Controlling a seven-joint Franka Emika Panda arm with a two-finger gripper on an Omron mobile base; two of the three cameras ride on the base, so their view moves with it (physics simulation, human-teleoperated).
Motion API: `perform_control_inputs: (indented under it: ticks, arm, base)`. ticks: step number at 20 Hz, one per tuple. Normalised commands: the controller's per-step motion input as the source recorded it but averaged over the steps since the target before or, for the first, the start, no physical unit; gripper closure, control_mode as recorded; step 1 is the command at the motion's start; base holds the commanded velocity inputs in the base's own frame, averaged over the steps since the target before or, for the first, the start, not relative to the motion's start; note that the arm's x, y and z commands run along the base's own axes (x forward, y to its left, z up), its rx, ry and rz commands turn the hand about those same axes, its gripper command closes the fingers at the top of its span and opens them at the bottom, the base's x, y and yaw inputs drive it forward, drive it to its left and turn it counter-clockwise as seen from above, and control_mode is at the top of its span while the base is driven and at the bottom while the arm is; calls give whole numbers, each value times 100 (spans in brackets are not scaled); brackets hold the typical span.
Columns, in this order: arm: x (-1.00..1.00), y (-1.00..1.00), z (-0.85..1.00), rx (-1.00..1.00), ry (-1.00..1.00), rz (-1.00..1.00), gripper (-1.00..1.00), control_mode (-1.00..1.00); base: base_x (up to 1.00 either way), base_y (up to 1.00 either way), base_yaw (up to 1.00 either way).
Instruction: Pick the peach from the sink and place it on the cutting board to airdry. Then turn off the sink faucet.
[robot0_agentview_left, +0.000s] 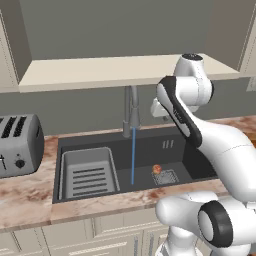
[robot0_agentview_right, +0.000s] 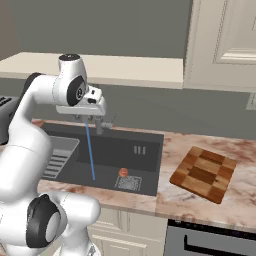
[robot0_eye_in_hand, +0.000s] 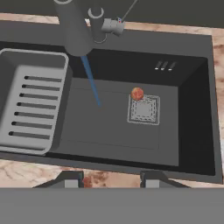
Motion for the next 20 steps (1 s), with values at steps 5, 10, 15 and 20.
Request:
perform_control_inputs:
  ticks: [5, 10, 15, 20]
  arm:
    - [-3, -2, -5, 0, -1, 0, -100, -100]
    - [0, -30, -24, 0, -5, 0, -100, -100]
    - [6, -36, -40, 0, -4, 0, -100, -100]
    - [18, -12, -40, 0, -4, 3, -100, -100]
  base:
    - [0, 0, 0]
    - [0, 0, 0]
    - [0, 0, 0]
    - [0, 0, 0]
